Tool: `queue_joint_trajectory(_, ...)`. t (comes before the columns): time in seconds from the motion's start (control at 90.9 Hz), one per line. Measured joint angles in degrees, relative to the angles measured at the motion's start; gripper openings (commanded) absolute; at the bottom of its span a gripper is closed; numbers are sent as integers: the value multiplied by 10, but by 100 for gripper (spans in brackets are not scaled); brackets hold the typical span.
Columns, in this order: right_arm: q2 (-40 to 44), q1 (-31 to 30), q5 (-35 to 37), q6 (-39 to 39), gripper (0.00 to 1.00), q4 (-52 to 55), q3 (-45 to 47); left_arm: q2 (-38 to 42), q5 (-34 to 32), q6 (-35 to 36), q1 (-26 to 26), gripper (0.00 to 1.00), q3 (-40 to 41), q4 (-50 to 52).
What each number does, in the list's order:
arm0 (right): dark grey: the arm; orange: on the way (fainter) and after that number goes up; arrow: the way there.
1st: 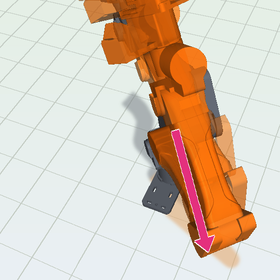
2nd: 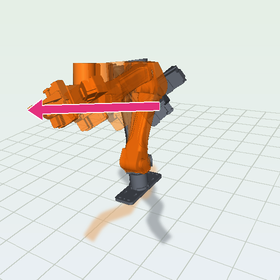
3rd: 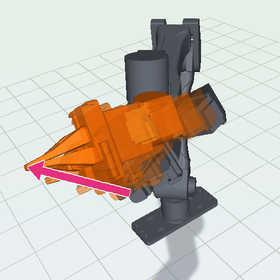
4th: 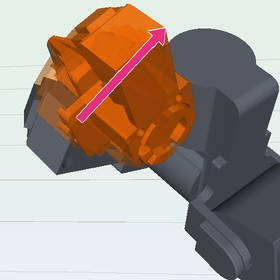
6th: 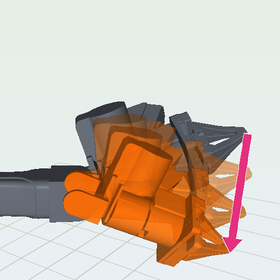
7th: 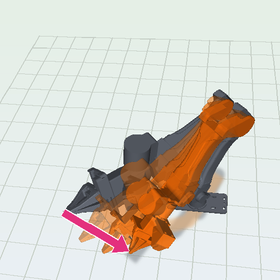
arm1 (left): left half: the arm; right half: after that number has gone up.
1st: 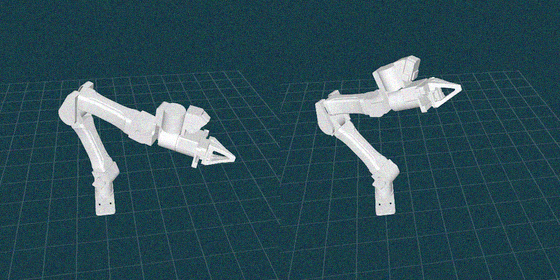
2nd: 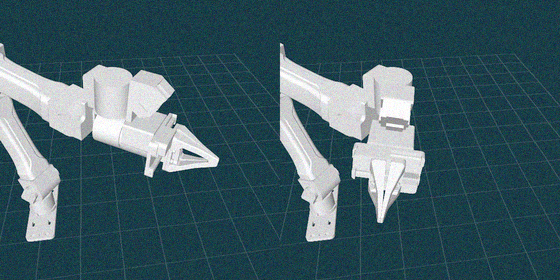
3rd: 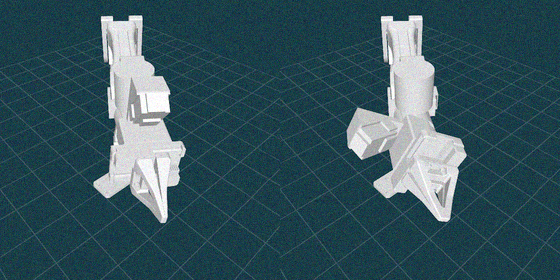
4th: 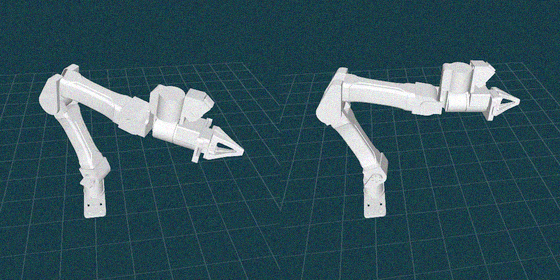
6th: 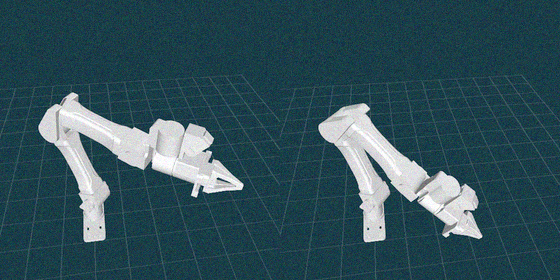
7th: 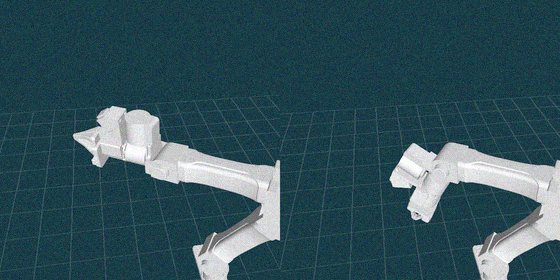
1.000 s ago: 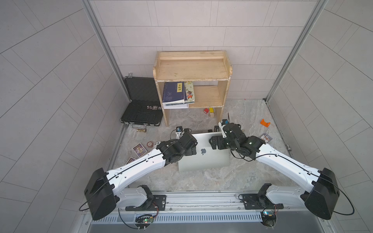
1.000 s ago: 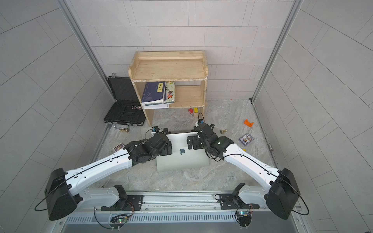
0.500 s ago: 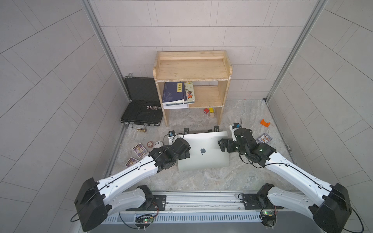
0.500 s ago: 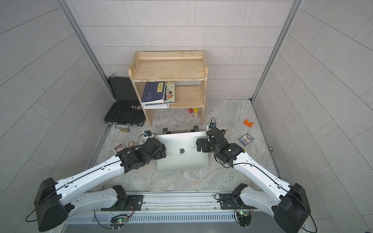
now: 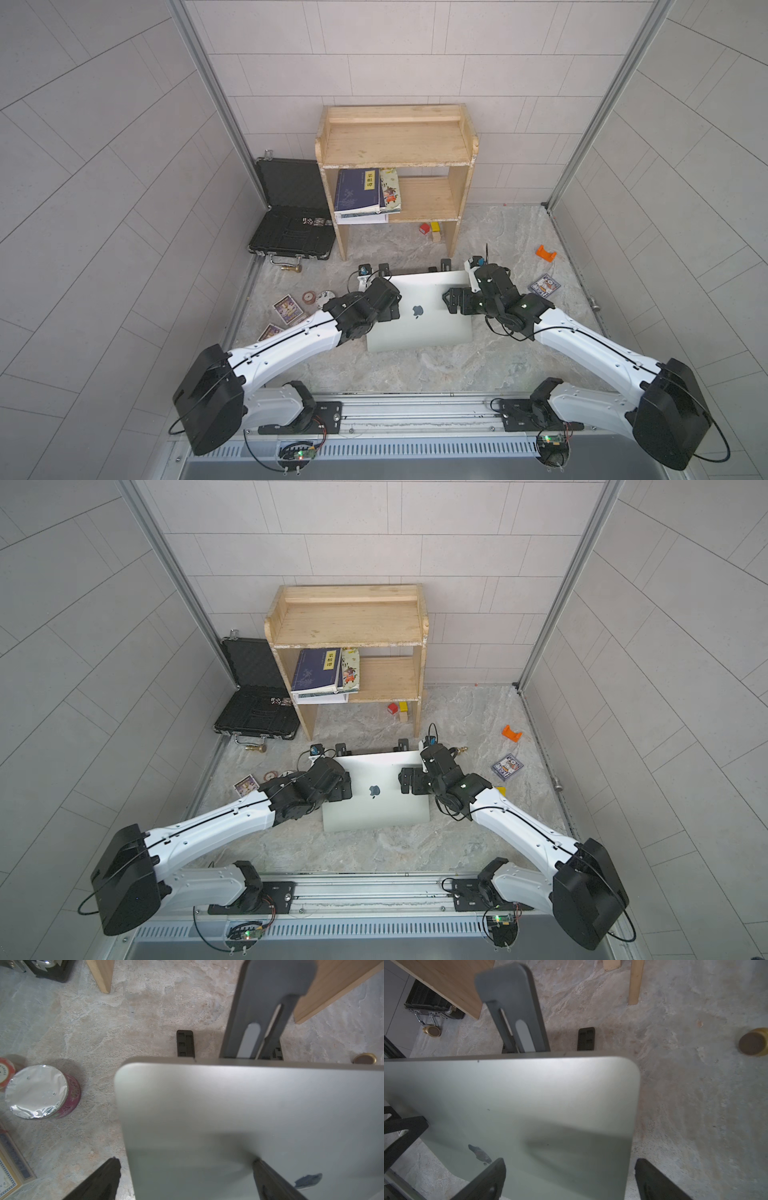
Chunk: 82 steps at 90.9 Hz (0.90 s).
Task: Close the laptop lid and set it aside
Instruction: Close the lid of the laptop.
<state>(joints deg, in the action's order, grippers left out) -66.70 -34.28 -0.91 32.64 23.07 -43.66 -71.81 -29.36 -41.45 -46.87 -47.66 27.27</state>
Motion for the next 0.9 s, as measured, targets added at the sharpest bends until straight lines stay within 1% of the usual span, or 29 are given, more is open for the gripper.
queue_joint_trajectory(0.242, -32, 4, -13, -5, 100, 7, -33, -1, 9, 12, 1, 100, -19, -2)
queue_joint_trajectory(0.539, -37, 7, -17, -7, 100, 27, -49, -21, 20, 23, 5, 100, -44, 18)
queue_joint_trajectory(0.902, -39, 10, -16, -8, 100, 61, -86, -24, 29, 25, 9, 100, -78, 54)
